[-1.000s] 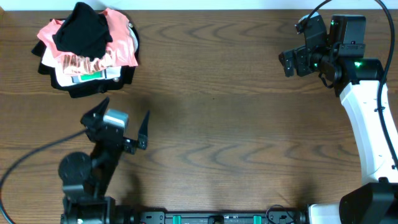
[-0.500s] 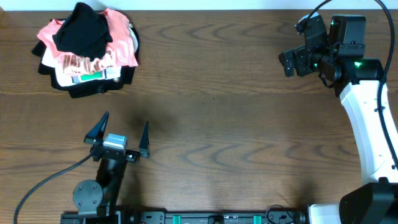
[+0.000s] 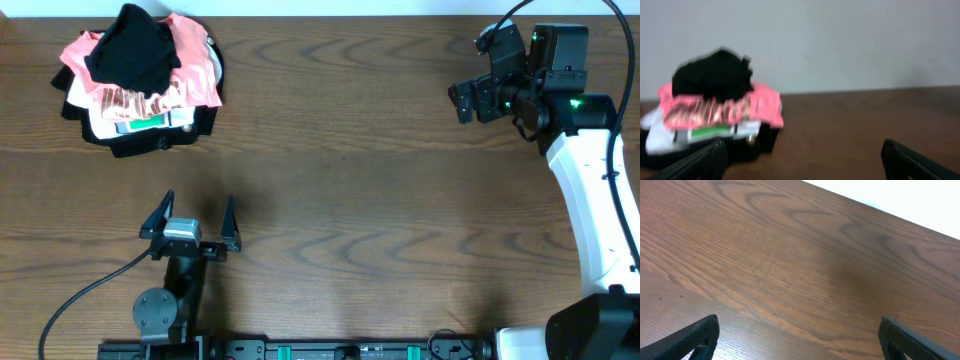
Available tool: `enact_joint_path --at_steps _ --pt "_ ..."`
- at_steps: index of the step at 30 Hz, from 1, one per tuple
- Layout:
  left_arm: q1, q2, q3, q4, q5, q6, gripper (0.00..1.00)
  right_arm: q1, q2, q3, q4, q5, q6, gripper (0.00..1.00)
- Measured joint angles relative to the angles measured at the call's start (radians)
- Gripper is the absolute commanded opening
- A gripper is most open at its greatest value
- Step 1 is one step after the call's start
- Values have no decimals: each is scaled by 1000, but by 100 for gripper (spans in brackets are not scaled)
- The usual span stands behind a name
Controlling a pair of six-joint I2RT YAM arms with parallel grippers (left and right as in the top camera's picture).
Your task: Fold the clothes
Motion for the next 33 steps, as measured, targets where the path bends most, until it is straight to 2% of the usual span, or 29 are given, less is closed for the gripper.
enact_joint_path --at_steps 8,33 --pt "0 -1 -2 -130 -64 -9 98 0 0 0 0 0 0 99" --pt "0 -1 2 -137 -85 -16 98 0 0 0 0 0 0 99"
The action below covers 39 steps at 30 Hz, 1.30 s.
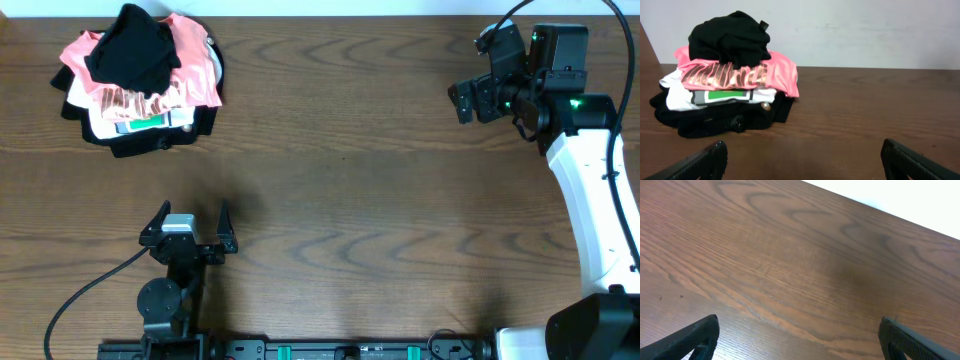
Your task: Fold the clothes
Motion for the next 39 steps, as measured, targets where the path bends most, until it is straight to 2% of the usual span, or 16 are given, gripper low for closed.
enact_joint_path --at_steps 16,23,29,35,39 --pt "0 0 0 0 0 -1 98 0 -23 0 -46 1 0 99" --pt "0 0 0 0 0 -3 98 13 -267 -16 -83 15 7 99" --pt "0 0 1 -2 -3 -3 98 16 -562 -179 166 14 87 99" --pt "0 0 2 -3 -3 -3 98 16 -830 -512 492 14 166 99" --pt "0 0 2 -3 -3 -3 98 16 -977 -740 603 15 218 99"
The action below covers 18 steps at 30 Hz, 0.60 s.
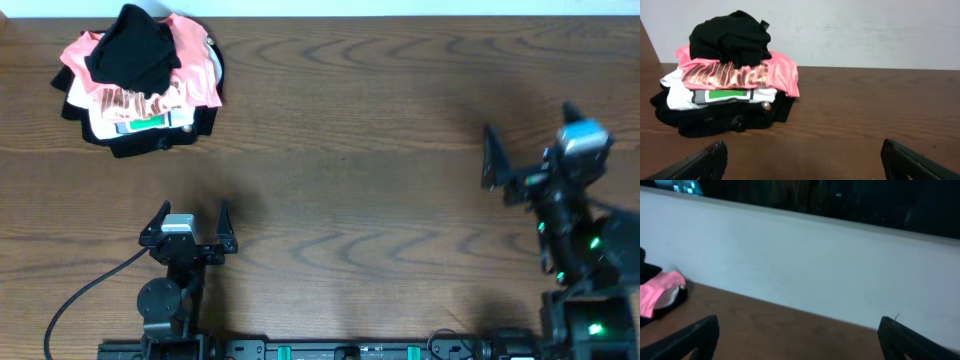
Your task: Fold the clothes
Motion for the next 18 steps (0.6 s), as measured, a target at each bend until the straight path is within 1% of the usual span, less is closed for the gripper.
enact_joint_path --at_steps 5,8,13,18 --pt "0 0 0 0 0 0 98 0 -144 -236 100 15 92 99" --pt "0 0 0 0 0 0 98 0 -216 -338 146 32 129 99" --pt "0 0 0 0 0 0 98 0 -344 -478 197 61 156 99" --pt "0 0 0 0 0 0 98 0 -464 -592 198 74 163 99"
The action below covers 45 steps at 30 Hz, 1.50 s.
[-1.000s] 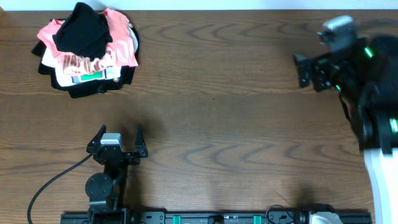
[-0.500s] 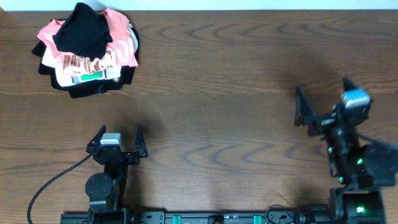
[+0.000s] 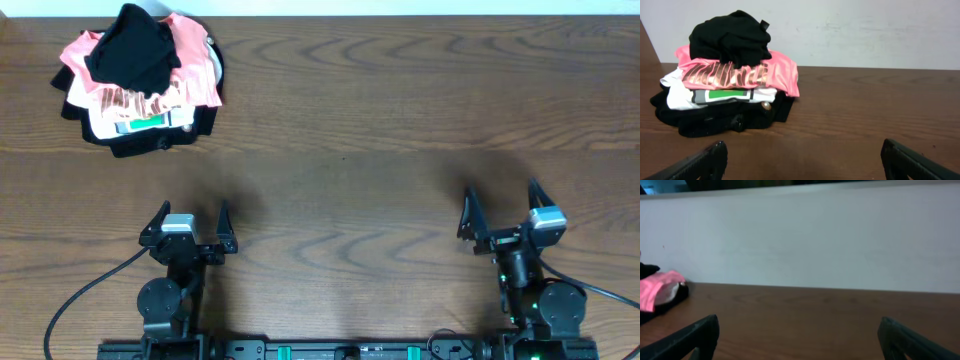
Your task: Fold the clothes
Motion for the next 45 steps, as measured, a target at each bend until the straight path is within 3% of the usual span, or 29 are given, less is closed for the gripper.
enact_joint_path --at_steps 14,27,45 --pt "0 0 0 0 0 0 98 0 -118 -95 -31 5 -11 99" --pt "0 0 0 0 0 0 98 0 -125 -96 -185 5 -37 99" --pt "0 0 0 0 0 0 98 19 -125 -96 -190 24 -60 99"
